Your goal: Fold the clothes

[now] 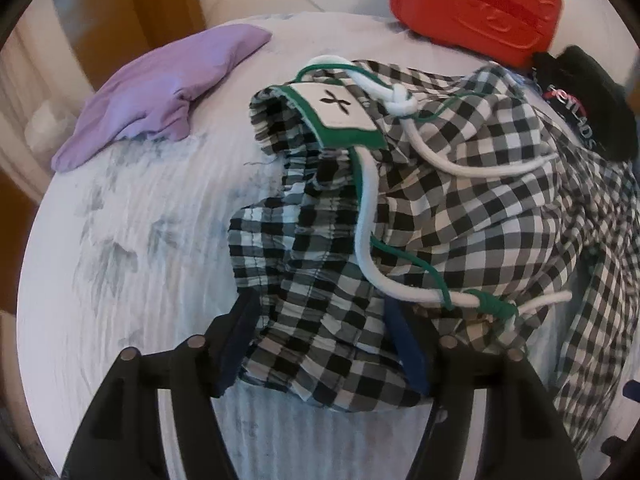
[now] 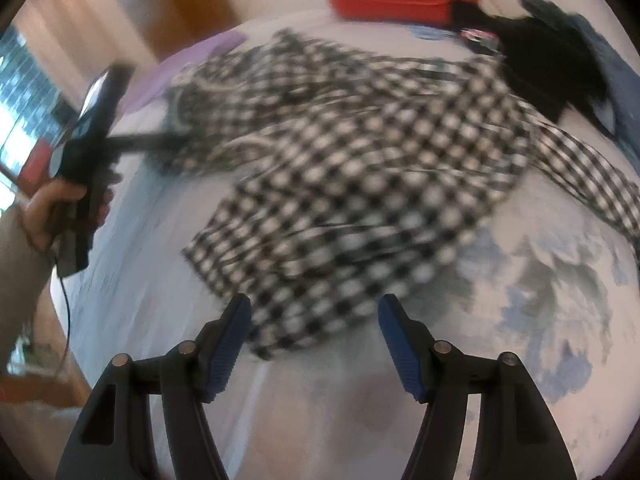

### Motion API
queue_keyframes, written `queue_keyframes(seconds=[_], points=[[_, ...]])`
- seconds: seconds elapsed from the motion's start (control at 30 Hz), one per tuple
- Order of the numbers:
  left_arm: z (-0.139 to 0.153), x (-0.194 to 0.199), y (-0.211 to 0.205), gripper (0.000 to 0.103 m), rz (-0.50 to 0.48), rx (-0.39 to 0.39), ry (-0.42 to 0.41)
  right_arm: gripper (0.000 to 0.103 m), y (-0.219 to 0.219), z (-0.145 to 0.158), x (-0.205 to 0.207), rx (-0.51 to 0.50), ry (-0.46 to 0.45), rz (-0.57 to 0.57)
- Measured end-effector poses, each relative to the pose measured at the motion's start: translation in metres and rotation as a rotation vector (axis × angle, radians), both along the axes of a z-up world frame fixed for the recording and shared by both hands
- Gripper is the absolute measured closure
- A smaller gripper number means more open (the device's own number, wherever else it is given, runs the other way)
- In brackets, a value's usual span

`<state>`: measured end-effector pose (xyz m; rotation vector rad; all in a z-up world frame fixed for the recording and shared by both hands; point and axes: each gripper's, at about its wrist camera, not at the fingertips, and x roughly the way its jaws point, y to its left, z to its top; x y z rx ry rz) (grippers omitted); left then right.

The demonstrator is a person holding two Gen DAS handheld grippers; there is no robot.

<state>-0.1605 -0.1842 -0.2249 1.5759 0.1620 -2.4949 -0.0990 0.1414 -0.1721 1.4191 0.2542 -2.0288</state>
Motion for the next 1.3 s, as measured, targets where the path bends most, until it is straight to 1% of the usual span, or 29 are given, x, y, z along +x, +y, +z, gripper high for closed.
queue_keyframes(seconds=[0.13, 0.3, 0.33, 0.37, 0.4, 0.43, 0.47, 0.57, 0.63, 0.73, 0.8, 0.93, 1.03, 1.07, 1.1, 1.13, 1.17, 1.2, 1.23, 1.3], points=[[0.0, 0.004, -0.002, 0.041, -0.016, 0.007, 0.003, 0.037, -0.025, -0.01, 0.011, 0.033, 0.008, 0.079], [0.002, 0.005, -0.004, 0.045, -0.038, 0.007, 0.0, 0.037, -0.043, -0.032, 0.013, 0.133, 0.035, 0.103], [0.003, 0.003, -0.005, 0.047, -0.042, 0.006, 0.0, 0.037, -0.045, -0.034, 0.014, 0.147, 0.047, 0.101], [0.005, 0.002, -0.006, 0.051, -0.045, 0.005, 0.0, 0.04, -0.045, -0.034, 0.013, 0.154, 0.06, 0.095], [0.005, 0.002, -0.007, 0.054, -0.043, 0.003, -0.002, 0.057, -0.045, -0.034, 0.011, 0.164, 0.071, 0.081], [0.006, 0.002, -0.009, 0.06, -0.04, 0.001, -0.004, 0.088, -0.044, -0.032, 0.007, 0.165, 0.077, 0.066], [0.007, 0.002, -0.01, 0.063, -0.041, -0.002, -0.007, 0.091, -0.038, -0.027, 0.0, 0.14, 0.077, 0.041], [0.009, 0.002, -0.01, 0.068, -0.068, -0.026, -0.025, 0.091, -0.012, -0.001, -0.029, 0.022, 0.077, -0.058], [0.011, 0.0, -0.01, 0.068, -0.066, -0.036, -0.027, 0.091, 0.012, 0.024, -0.057, -0.037, 0.11, -0.131], [0.012, -0.002, -0.014, 0.068, -0.039, -0.023, -0.038, 0.091, 0.052, 0.064, -0.105, -0.12, 0.167, -0.247], [0.011, -0.004, -0.017, 0.068, -0.019, -0.013, -0.047, 0.091, 0.088, 0.093, -0.145, -0.158, 0.215, -0.334], [0.01, -0.006, -0.014, 0.068, 0.001, -0.04, -0.061, 0.091, 0.152, 0.132, -0.22, -0.219, 0.28, -0.497], [0.012, -0.01, -0.014, 0.068, 0.033, -0.032, -0.071, 0.09, 0.205, 0.155, -0.262, -0.252, 0.33, -0.654], [0.012, -0.011, -0.015, 0.068, 0.045, -0.029, -0.073, 0.087, 0.223, 0.16, -0.273, -0.247, 0.345, -0.724], [0.012, -0.012, -0.015, 0.068, 0.055, -0.026, -0.076, 0.075, 0.241, 0.164, -0.282, -0.24, 0.356, -0.786], [0.012, -0.013, -0.015, 0.068, 0.065, -0.025, -0.079, 0.06, 0.255, 0.164, -0.285, -0.227, 0.355, -0.828], [0.012, -0.015, -0.014, 0.068, 0.071, -0.028, -0.081, 0.053, 0.267, 0.162, -0.286, -0.209, 0.349, -0.855], [0.011, -0.016, -0.013, 0.068, 0.078, -0.033, -0.08, 0.042, 0.279, 0.16, -0.287, -0.191, 0.343, -0.883], [0.011, -0.016, -0.012, 0.068, 0.084, -0.036, -0.08, 0.038, 0.29, 0.156, -0.285, -0.179, 0.329, -0.895], [0.01, -0.016, -0.011, 0.068, 0.095, -0.034, -0.077, 0.037, 0.306, 0.138, -0.275, -0.156, 0.272, -0.884]])
